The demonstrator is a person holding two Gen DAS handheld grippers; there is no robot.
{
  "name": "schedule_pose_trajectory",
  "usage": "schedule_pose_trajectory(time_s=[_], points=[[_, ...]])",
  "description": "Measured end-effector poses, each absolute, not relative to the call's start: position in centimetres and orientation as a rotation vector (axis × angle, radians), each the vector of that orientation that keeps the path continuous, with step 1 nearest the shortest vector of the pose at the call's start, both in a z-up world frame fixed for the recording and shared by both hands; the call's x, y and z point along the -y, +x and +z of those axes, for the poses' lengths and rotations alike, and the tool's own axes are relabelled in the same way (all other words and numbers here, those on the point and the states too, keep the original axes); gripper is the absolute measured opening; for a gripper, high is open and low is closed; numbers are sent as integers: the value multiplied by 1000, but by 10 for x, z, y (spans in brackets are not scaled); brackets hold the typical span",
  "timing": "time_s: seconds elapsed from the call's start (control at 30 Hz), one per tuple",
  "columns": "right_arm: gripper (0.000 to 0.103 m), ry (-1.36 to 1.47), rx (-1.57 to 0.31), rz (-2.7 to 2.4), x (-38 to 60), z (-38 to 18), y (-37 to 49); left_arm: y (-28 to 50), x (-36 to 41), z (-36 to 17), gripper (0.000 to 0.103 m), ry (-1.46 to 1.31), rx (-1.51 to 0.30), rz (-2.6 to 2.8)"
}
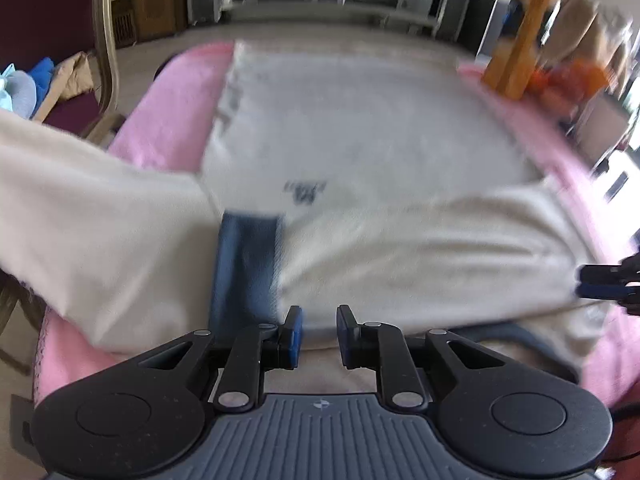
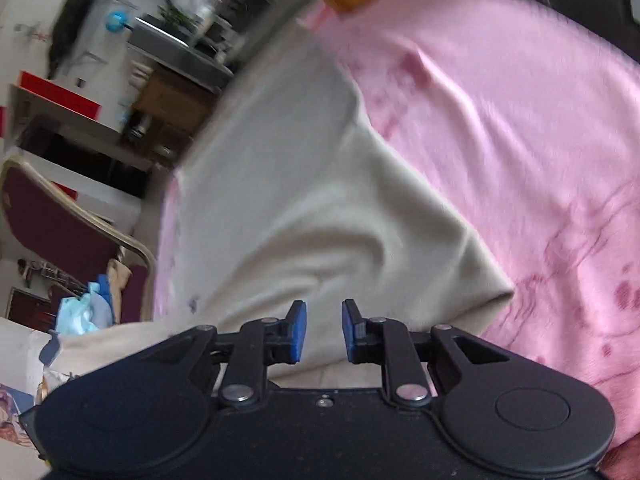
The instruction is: Fold clothes
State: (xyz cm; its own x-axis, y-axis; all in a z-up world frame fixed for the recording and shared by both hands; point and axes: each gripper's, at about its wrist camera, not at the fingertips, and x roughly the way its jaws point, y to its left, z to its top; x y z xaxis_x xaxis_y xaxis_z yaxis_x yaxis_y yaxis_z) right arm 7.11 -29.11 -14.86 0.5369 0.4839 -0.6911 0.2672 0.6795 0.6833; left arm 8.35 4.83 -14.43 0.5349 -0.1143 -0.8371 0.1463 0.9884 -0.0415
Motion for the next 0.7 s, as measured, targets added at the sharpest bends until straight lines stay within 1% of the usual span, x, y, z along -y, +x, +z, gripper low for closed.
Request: schedule_pose_trajectory(time_s=[0.03,0.07,0.13,0.17,0.2,0.23,0.3,0.33,0.37,0.47,0.53,0.67,0.7], points=[[12,860,-1053,129,293,-153,73,83,-50,-145,25,44,-998,-149],[7,869,-1077,108,295,-158,74,83,-51,-146,25,53,-1003,-142],[6,888,-1078,64,306,-159,69,79,-58,-144,23,29,-1018,-131],[6,894,-1069,30,313,-158,63,78,-63,-145,18,11,-1030,-121],[5,902,-1055,-10,319,-157,58,76,-69,-144,17,-13,-1044,-94],[4,915,-1037,-47,326,-156,53,74,-76,-144,18,-36,-1057,-67],[7,887,-997,-152,338,-151,42,65,-89,-144,15,-48,-1049,27],[18,865,-970,-190,342,-147,36,64,-94,-141,12,-75,-1034,22],[21,842,-943,-228,346,-143,31,62,-98,-139,12,-102,-1019,17],[21,848,-872,-116,333,-135,30,58,-96,-131,16,-151,-968,-58],[21,827,-870,14,315,-132,37,59,-85,-131,18,-144,-948,-116],[21,756,-966,204,269,-139,58,69,-62,-146,19,-69,-981,-129],[21,733,-991,216,262,-142,62,73,-57,-152,22,-53,-1004,-116]])
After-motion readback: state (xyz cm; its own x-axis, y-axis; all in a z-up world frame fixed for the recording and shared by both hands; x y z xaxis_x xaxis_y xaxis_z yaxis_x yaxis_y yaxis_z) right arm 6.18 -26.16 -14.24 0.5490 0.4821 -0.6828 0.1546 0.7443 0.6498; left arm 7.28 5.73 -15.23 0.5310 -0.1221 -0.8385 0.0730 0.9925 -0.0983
